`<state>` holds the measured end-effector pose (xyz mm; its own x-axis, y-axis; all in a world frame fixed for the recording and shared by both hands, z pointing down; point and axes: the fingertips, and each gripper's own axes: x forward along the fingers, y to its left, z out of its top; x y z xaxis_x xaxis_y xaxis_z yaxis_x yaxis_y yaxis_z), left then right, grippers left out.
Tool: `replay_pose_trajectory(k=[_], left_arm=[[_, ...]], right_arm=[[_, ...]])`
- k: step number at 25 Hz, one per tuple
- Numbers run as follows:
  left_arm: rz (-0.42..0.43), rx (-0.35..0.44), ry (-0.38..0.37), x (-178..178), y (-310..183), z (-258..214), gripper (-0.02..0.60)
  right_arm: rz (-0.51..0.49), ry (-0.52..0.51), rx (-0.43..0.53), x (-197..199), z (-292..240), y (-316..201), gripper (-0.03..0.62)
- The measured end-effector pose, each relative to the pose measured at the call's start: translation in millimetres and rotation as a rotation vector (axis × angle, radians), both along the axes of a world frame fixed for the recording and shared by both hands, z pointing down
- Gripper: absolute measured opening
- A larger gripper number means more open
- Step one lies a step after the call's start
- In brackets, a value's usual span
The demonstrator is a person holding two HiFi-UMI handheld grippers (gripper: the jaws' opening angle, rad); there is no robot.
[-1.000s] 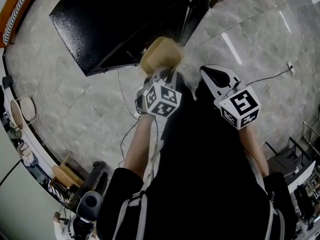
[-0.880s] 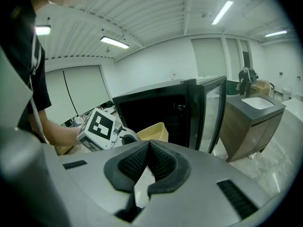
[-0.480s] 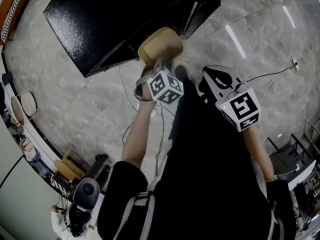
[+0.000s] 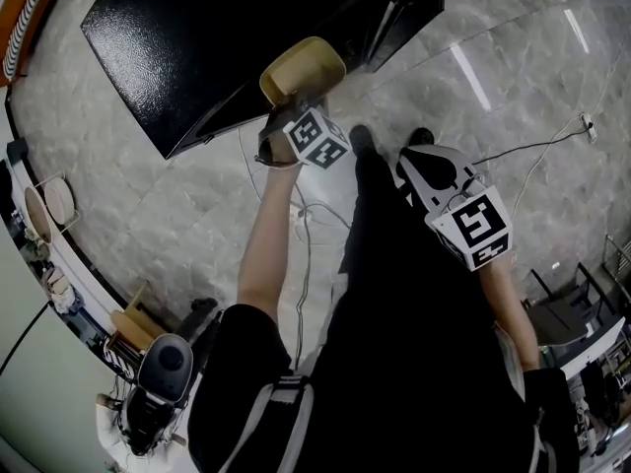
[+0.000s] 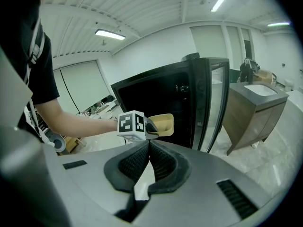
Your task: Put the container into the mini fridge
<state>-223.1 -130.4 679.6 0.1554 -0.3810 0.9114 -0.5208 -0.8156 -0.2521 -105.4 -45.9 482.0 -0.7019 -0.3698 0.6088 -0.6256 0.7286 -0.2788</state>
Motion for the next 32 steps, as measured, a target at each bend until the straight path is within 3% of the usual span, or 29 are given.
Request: replay_pose_trajectory(k=[7, 19, 24, 32], left_arm=[[-0.058, 0.006, -0.016, -14.9, -34.0, 16.0, 0.037], [-0.036, 0.049, -0.120, -32.9, -69.1, 58.4, 0.037], [-0.078, 0.040, -0.100, -38.8, -76.0, 65.2, 0.037], [-0.079, 0.056, -0.130, -53.9, -97.7, 70.8, 0.037]], right_arm=[[0.053, 0.016, -0.014, 19.4, 3.1, 3.7, 0.018], [0.091, 0.030, -0.049, 37.4, 12.3, 17.3, 0.018], [0.111, 0.034, -0.060, 44.6, 15.5, 21.9, 0.018], [0.125, 0.042, -0.083, 48.8, 23.5, 31.4, 0.018]])
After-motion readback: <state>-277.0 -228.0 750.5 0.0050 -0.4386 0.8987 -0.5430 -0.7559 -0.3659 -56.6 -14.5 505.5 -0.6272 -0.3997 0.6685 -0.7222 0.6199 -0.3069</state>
